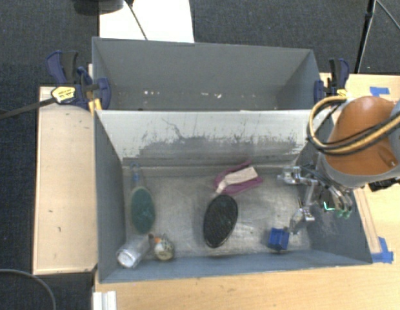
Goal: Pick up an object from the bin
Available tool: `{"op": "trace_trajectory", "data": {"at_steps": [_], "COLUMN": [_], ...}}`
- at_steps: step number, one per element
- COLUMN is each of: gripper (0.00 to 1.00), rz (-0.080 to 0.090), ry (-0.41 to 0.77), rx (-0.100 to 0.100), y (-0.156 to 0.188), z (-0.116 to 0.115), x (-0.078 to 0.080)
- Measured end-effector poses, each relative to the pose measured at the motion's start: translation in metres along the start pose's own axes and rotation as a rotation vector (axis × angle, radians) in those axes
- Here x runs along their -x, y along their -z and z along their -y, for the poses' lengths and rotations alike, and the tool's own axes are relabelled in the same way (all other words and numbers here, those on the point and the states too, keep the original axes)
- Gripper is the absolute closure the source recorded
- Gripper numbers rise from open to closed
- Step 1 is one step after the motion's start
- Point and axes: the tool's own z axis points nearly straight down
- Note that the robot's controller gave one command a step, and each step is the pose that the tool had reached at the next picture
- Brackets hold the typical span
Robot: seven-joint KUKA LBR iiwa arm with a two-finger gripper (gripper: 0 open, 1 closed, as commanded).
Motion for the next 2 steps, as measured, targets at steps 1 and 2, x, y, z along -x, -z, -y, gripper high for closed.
{"op": "trace_trajectory", "data": {"at_steps": [1,2], "gripper": [0.0,0.0], "rz": [0.003,0.018], "ry": [0.117,-0.008], "rx": [0.0,-0.001], "y": [-0.017,-0.063], "z": [-0.021,-0.035], "x": [-0.035,-0.03]}}
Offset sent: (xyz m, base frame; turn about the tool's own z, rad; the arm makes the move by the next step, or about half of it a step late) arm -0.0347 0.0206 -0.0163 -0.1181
